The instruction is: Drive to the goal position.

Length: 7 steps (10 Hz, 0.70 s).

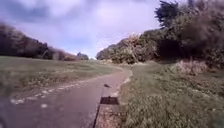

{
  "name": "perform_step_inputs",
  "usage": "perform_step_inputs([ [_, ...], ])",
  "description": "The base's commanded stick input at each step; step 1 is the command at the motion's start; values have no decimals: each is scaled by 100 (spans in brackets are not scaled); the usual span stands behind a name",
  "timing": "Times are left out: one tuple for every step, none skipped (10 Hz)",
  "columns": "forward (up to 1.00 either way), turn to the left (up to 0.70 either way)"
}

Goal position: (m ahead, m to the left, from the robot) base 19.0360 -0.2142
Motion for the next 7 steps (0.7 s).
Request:
perform_step_inputs([
  [70,1],
  [70,0],
  [70,1],
  [70,0],
  [70,1],
  [70,0],
  [70,1],
])
